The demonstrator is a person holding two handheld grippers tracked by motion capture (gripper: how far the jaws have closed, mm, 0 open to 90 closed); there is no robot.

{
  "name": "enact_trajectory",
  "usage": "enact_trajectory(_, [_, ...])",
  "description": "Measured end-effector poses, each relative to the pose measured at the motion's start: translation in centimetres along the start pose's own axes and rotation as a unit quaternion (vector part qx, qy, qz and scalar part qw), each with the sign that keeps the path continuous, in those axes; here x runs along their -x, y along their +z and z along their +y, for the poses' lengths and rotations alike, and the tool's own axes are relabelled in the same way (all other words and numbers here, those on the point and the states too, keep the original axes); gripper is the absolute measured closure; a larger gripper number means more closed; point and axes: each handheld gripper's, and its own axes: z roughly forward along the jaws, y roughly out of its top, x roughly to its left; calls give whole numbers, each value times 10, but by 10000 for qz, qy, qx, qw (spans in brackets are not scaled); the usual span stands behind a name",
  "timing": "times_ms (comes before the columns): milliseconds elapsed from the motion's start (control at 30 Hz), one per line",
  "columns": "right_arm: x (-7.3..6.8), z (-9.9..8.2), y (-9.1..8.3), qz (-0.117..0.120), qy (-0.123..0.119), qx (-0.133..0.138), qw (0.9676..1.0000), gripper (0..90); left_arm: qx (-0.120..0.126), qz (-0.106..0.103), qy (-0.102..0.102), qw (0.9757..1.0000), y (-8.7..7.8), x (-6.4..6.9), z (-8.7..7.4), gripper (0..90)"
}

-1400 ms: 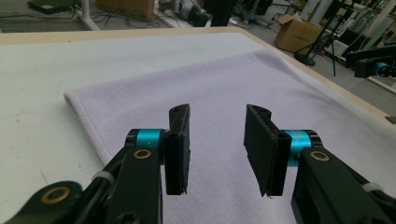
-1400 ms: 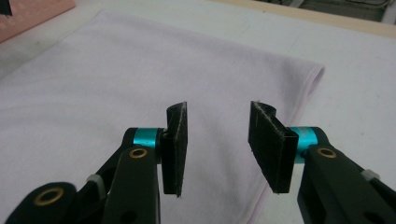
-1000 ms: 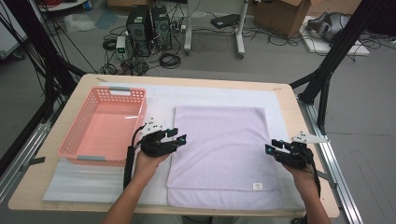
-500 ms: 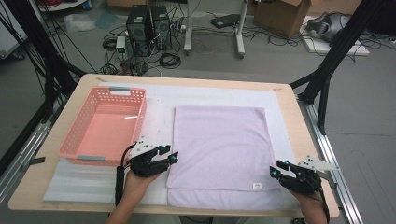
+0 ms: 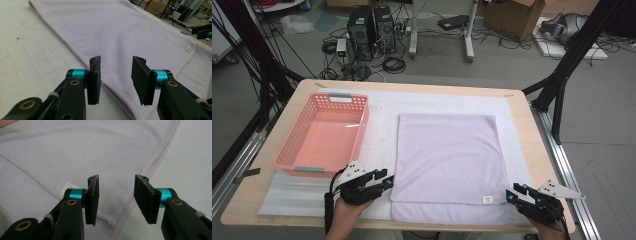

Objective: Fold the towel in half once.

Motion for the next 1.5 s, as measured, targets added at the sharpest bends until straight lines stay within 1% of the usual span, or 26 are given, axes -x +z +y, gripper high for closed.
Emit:
enact_trajectory(100, [3, -2, -3, 8, 54, -27, 10000, 617, -102, -14, -34, 9999, 0, 1, -5, 604])
enact_trajectory(167, [5, -4, -3, 24, 86, -75, 9999, 641, -191, -38, -78, 9998, 1, 3, -7, 604])
enact_trajectory(233, [5, -6, -2, 53, 121, -138, 9998, 659, -308, -50, -74, 9995, 3, 5, -10, 604])
enact_trajectory(367, [2, -8, 5, 74, -14, -345, 9994, 661, -565, -64, -8, 9984, 6, 11, -15, 603])
enact_trajectory(467, [-2, -9, 12, 94, -111, -513, 9986, 665, -699, 7, 55, 9975, 8, 14, -18, 598])
enact_trajectory(500, [-3, -10, 14, 54, -192, -564, 9982, 676, -749, 42, 62, 9972, 8, 15, -18, 599])
enact_trajectory(567, [-4, -9, 14, 23, -182, -585, 9981, 713, -826, 75, 64, 9965, 8, 17, -19, 599])
enact_trajectory(600, [-3, -9, 14, 11, -190, -595, 9980, 748, -876, 91, 65, 9961, 8, 17, -19, 604])
enact_trajectory(667, [-3, -9, 14, 28, -173, -603, 9980, 798, -949, 88, 78, 9954, 8, 19, -20, 622])
enact_trajectory(700, [-3, -9, 14, 32, -196, -603, 9980, 827, -978, 95, 92, 9951, 9, 20, -20, 645])
enact_trajectory(733, [-4, -8, 14, 42, -197, -631, 9978, 837, -1035, 100, 135, 9945, 9, 21, -21, 676])
enact_trajectory(767, [-4, -8, 15, 39, -212, -626, 9978, 844, -1073, 137, 204, 9939, 10, 23, -21, 733])
enact_trajectory(800, [-4, -8, 15, 30, -220, -633, 9978, 847, -1078, 154, 252, 9937, 11, 24, -21, 779])
enact_trajectory(867, [-4, -7, 15, 48, -195, -609, 9979, 855, -1062, 169, 287, 9938, 11, 26, -21, 840])
enact_trajectory(900, [-3, -8, 14, 71, -164, -606, 9980, 855, -1070, 163, 277, 9937, 11, 26, -21, 847])
enact_trajectory(967, [-2, -8, 13, 108, -109, -568, 9983, 854, -1030, 135, 190, 9944, 10, 25, -21, 853])
enact_trajectory(1067, [-2, -8, 13, 117, -125, -532, 9984, 854, -928, 20, 36, 9957, 8, 22, -20, 847])
enact_trajectory(1167, [-2, -7, 12, 125, -149, -522, 9984, 855, -824, -72, -38, 9966, 5, 20, -18, 847])
enact_trajectory(1233, [-2, -6, 9, 137, -120, -491, 9986, 857, -739, -147, -106, 9971, 3, 20, -17, 852])
enact_trajectory(1267, [-1, -6, 8, 143, -145, -455, 9988, 857, -728, -174, -103, 9971, 2, 20, -16, 854])
enact_trajectory(1367, [0, -5, 4, 150, -120, -394, 9990, 857, -647, -224, -126, 9976, -2, 21, -16, 855])
enact_trajectory(1467, [-1, -4, 4, 177, -133, -427, 9988, 861, -610, -251, -116, 9978, -3, 22, -16, 860])
enact_trajectory(1500, [-1, -4, 4, 183, -179, -451, 9987, 863, -627, -260, -93, 9977, -4, 22, -16, 863])
